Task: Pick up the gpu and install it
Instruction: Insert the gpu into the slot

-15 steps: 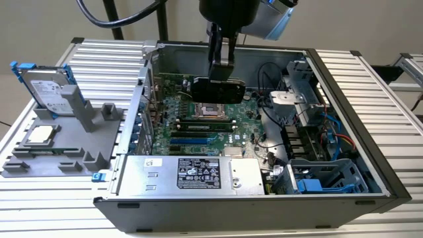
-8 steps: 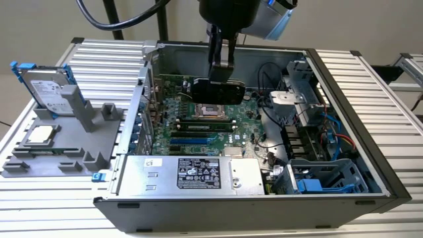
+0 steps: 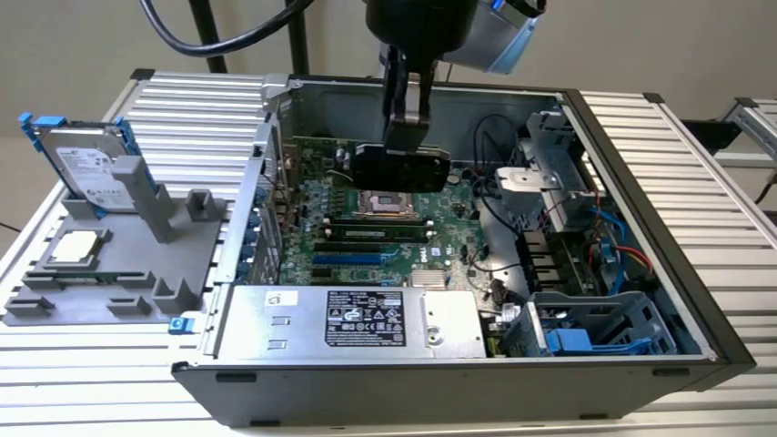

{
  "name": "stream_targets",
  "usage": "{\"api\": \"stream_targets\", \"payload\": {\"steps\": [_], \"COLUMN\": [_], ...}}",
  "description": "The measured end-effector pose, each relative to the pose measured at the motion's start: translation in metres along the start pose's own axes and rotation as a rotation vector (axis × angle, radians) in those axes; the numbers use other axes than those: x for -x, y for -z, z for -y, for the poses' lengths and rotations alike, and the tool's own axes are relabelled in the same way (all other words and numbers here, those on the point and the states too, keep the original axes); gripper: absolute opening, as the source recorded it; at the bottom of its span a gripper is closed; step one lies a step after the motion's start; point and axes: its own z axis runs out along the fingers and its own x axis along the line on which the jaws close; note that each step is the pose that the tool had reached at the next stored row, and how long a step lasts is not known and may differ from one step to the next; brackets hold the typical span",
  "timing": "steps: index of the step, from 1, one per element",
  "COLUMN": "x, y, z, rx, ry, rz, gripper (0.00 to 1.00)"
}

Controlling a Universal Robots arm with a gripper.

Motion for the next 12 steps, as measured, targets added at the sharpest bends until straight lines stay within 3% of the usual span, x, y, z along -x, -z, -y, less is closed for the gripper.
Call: {"api": "stream_targets", "payload": {"steps": [12], "x": [-0.0002], "y": [-0.0072], "z": [0.0004], "rx": [-0.0010], "ry": [0.000], "rz": [0.0001], "gripper": [0.00]}}
